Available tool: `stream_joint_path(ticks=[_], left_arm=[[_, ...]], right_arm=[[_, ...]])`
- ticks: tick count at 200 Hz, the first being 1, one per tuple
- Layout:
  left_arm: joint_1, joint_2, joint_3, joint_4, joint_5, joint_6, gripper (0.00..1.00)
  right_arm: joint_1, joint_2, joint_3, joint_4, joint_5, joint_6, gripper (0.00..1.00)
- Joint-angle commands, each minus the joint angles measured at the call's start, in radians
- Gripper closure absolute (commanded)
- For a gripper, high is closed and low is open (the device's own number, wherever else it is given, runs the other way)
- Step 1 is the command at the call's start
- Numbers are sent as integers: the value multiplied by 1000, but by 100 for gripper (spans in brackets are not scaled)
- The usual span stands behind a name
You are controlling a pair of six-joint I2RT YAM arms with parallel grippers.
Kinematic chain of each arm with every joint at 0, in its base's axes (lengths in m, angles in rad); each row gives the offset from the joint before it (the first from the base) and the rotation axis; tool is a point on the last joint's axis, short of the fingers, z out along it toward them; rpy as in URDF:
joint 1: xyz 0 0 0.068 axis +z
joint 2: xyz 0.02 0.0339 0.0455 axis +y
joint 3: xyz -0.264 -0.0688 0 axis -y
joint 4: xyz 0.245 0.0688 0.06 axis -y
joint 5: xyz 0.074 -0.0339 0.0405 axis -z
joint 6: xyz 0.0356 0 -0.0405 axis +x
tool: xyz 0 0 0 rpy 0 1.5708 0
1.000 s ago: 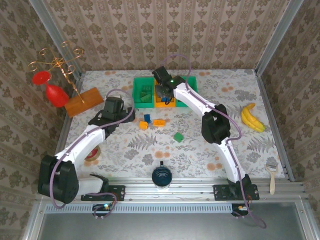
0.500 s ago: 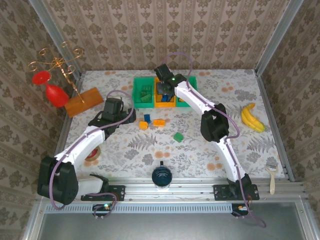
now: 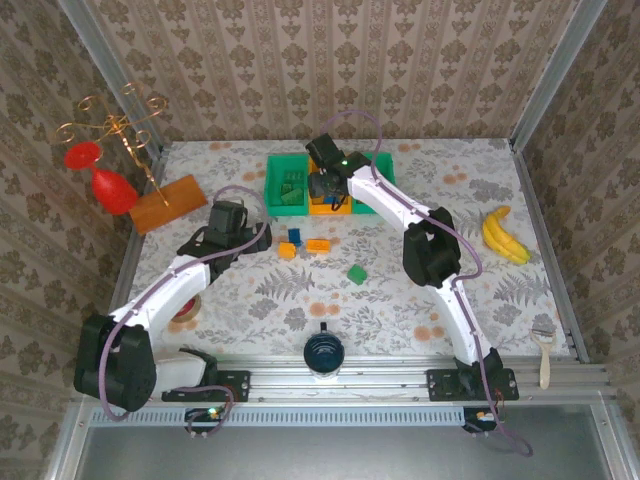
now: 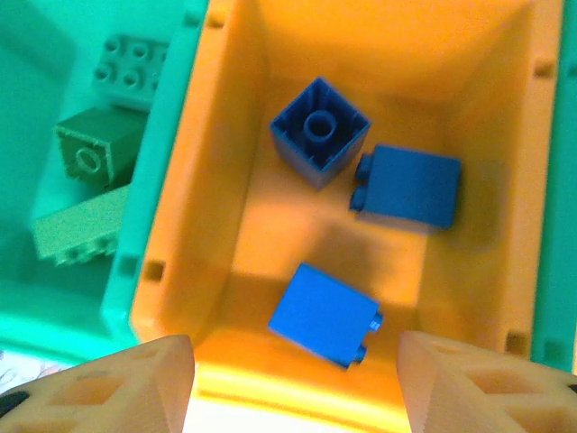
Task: Sort the legos into containers by color
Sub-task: Place the lego in the container, then move the lego to the center of the table.
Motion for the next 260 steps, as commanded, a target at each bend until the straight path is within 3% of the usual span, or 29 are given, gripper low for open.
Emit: stream_joint_path(ticks=[1, 49, 94, 159, 260], left_arm=[[6, -31, -18, 1, 2, -28, 0], [5, -61, -46, 8, -40, -60, 0], [8, -98, -96, 47, -65, -116, 0], [21, -106, -114, 46, -68, -146, 0], [47, -117, -141, 52, -60, -178, 0]], right_arm=[[27, -119, -74, -9, -40, 46, 36], [97, -246, -288, 57, -75, 61, 35], [175, -255, -345, 53, -131, -5, 33], [259, -132, -205, -74, -73, -110, 33], [281, 66, 46, -195, -76, -204, 30]])
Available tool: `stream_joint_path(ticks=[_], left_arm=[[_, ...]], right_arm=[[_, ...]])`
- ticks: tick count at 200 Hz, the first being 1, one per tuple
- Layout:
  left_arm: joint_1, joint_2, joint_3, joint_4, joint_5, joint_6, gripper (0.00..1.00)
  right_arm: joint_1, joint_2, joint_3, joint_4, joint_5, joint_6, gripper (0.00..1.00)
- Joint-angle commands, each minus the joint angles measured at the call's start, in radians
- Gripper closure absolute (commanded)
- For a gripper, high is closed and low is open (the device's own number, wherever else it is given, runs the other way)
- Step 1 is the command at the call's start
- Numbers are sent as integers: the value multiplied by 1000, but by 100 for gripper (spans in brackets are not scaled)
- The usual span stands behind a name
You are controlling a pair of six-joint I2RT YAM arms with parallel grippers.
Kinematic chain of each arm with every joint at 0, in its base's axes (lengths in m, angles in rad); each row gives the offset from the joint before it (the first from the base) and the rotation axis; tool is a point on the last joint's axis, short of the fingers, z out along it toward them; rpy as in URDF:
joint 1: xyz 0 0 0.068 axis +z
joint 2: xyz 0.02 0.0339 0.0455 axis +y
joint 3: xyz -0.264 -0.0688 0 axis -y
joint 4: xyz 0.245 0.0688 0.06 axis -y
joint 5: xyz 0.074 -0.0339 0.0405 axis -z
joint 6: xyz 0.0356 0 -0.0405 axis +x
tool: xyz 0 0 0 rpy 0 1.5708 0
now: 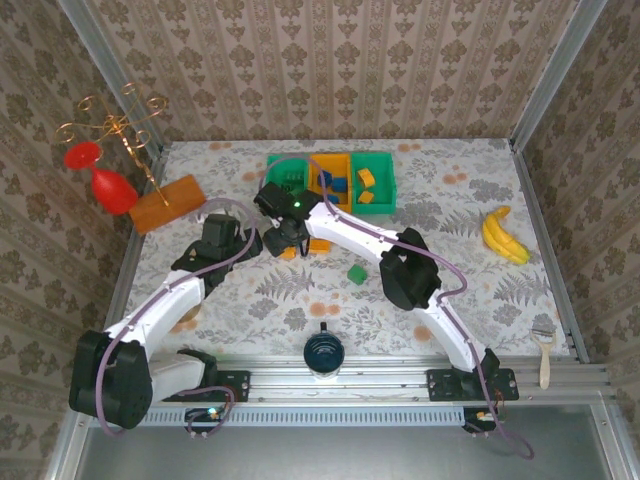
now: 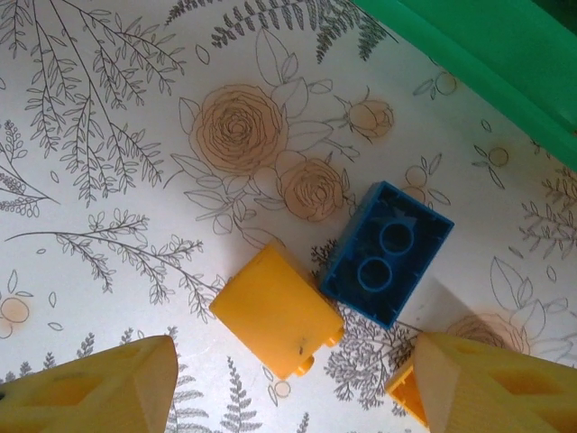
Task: Sort the legos into containers by color
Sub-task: Move the lego to the center of the table.
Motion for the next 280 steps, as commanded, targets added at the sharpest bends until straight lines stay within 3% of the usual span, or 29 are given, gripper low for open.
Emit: stream_joint_path(ticks=[1, 99, 198, 280], left_arm=[[14, -29, -17, 11, -5, -30, 0], [36, -32, -32, 20, 13, -46, 0], [47, -37, -36, 21, 24, -49, 0], [57, -42, -36, 20, 31, -49, 0]], right_arm=[[7, 46, 62, -68, 6, -41, 30], [12, 139, 176, -112, -56, -75, 40], [17, 190, 221, -144, -82, -86, 43], [35, 185, 212, -193, -91, -84, 56]])
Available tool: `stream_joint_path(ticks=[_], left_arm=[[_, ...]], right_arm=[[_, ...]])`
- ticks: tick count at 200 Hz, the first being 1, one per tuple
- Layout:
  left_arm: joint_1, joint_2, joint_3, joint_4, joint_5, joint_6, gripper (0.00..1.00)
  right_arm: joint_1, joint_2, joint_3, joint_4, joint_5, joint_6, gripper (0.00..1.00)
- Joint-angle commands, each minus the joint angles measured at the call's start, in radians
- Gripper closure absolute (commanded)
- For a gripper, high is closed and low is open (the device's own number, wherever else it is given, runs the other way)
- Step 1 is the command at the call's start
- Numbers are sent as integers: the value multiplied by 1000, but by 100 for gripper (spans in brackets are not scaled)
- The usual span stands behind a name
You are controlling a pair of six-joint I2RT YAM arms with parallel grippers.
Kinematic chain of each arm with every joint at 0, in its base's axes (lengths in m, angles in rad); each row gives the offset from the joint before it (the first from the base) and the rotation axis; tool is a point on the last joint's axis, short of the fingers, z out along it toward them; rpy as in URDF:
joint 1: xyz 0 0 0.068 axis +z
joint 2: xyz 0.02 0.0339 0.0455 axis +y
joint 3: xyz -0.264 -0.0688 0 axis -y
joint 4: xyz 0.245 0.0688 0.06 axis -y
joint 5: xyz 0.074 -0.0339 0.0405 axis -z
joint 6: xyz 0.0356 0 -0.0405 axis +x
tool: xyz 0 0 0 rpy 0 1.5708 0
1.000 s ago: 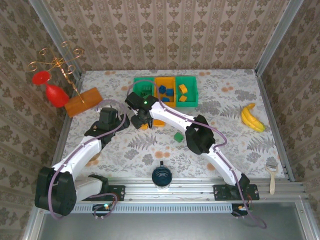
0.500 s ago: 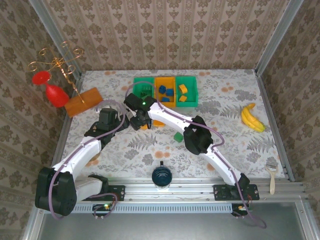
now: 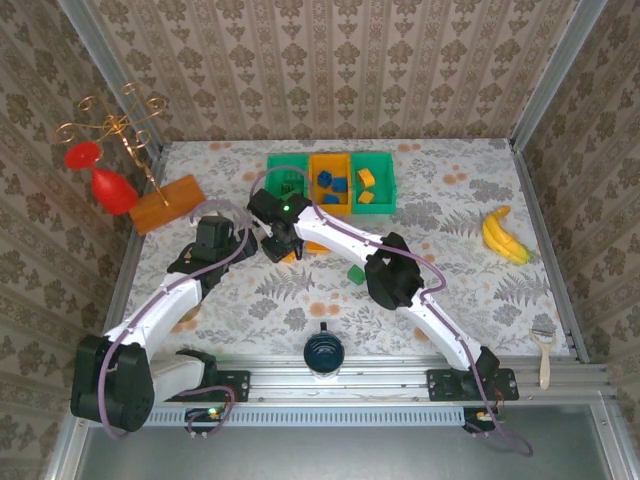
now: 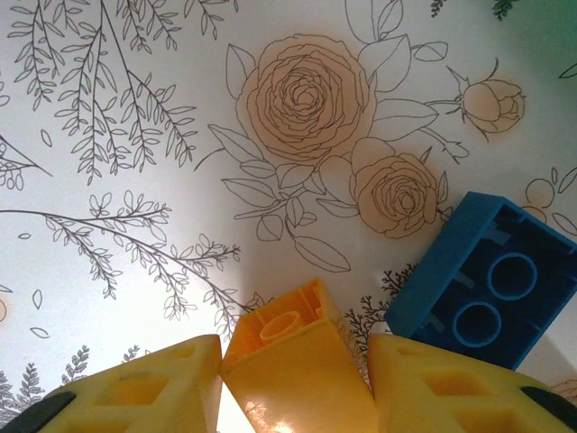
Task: Sort the legos into containers by color
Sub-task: Move the lego to the center of the table, then pick up the lego from the center of the table.
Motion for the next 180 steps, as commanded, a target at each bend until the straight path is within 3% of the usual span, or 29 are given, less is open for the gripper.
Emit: stream_joint_path(ticks=[1, 22, 81, 180], left_arm=[[11, -27, -13, 8, 7, -20, 0], [14, -30, -14, 8, 8, -18, 0], [22, -34, -16, 7, 10, -20, 0], [32, -60, -25, -3, -2, -23, 0]], right_arm=[[18, 16, 16, -74, -22, -8, 56], [26, 11, 4, -80, -21, -9, 55], [38, 9, -17, -83, -21, -2, 43], [38, 53, -35, -63, -32, 8, 45]])
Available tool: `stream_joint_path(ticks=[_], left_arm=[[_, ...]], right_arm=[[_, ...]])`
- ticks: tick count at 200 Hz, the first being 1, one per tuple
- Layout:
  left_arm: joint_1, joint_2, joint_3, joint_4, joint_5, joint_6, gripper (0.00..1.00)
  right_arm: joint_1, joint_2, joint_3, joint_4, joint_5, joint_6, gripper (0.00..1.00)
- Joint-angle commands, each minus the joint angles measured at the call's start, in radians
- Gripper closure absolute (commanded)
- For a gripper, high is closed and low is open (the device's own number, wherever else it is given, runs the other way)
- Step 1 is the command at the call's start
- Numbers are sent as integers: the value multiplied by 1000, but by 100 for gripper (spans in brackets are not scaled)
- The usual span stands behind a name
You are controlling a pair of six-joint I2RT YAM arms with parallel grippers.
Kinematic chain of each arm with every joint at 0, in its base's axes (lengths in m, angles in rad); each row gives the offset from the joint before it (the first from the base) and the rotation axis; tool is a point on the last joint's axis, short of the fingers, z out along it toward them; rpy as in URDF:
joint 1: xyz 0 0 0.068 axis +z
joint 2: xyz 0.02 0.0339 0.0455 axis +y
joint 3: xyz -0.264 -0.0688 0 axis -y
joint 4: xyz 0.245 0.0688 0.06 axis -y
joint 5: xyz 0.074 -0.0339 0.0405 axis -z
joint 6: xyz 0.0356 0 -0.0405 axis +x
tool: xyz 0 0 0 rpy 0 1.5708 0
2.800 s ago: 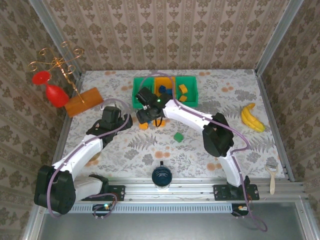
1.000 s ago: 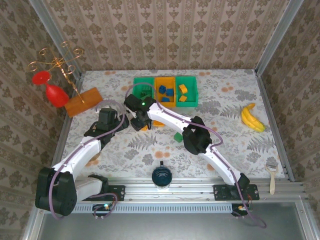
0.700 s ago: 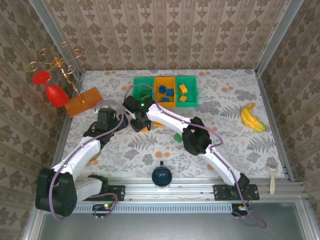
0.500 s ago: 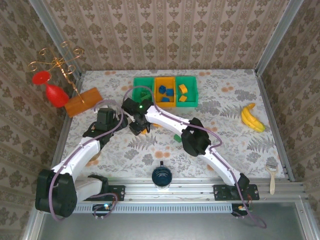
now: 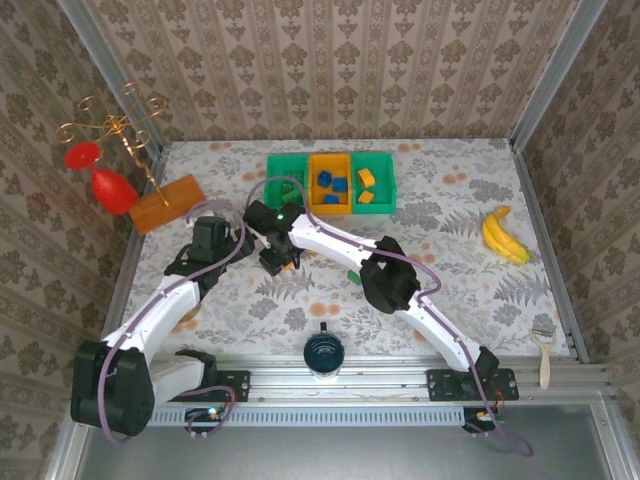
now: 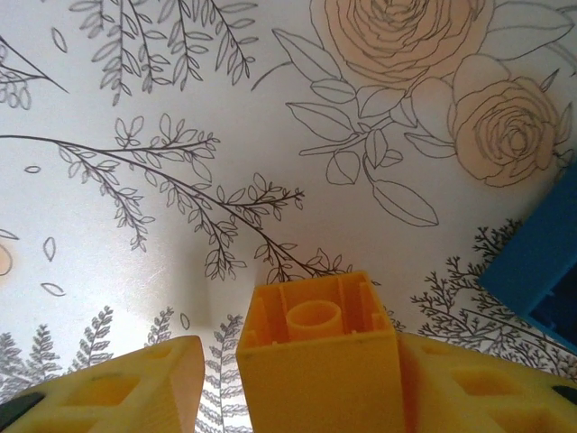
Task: Sort the legos into containers by color
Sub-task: Pick up the lego from the center of the table.
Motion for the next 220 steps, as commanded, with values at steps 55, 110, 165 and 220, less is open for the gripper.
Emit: stream_joint_path(ticks=[55, 110, 165, 220], left_arm=[[20, -51, -28, -11, -12, -26, 0], [35, -62, -32, -18, -11, -29, 0], [59, -98, -47, -26, -12, -29, 0], [78, -122, -57, -32, 3, -30, 0]], right_arm=[[2, 35, -23, -17, -22, 12, 62], [1, -71, -97, 45, -21, 24, 77], [-34, -267, -280, 164, 11, 61, 83], [-130, -475, -493, 280, 86, 124, 85]])
